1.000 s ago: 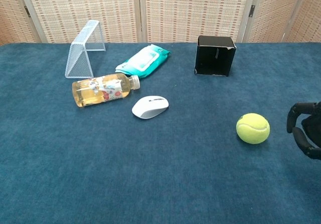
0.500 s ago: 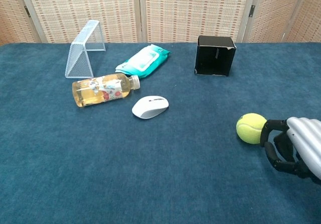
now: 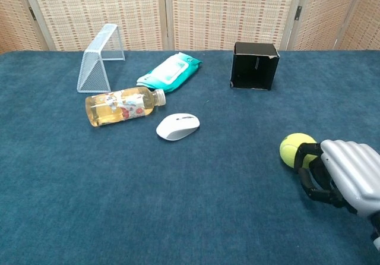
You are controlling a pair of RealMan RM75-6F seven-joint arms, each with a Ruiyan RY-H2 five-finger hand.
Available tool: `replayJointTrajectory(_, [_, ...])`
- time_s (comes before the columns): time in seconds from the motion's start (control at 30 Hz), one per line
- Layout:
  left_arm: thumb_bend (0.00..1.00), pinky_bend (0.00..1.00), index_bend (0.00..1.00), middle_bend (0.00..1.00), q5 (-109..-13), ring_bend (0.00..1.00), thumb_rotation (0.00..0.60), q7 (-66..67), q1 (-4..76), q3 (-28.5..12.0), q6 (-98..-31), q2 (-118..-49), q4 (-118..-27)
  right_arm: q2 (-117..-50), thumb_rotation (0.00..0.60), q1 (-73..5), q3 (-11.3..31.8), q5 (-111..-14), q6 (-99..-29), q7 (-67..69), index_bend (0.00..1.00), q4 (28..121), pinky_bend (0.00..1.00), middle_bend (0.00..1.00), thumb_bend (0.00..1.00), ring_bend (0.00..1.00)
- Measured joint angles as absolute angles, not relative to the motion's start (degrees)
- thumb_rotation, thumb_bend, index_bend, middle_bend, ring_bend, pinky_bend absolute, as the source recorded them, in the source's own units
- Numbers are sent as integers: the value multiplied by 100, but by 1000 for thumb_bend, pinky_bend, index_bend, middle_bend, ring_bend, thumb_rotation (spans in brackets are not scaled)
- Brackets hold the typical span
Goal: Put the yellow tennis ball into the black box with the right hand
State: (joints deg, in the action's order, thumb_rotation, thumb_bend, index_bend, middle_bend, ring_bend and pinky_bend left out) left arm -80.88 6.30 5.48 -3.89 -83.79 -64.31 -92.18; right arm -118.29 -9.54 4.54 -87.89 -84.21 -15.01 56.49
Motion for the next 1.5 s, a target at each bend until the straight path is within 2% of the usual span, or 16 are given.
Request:
replayJointTrajectory(0.77, [240, 252, 59, 113, -8079, 46, 600, 639, 551, -379, -8346, -6412, -9244, -11807, 600, -1876, 894, -8704, -7837, -280, 822, 4316, 723, 862, 691, 646])
replayJointTrajectory(1.5, [241, 253, 58, 115, -7971, 46, 600, 741, 604, -404, -8232, -6448, -9223, -11787, 600, -2927, 1167, -8435, -6913, 537, 822, 3251, 718, 858, 688, 643])
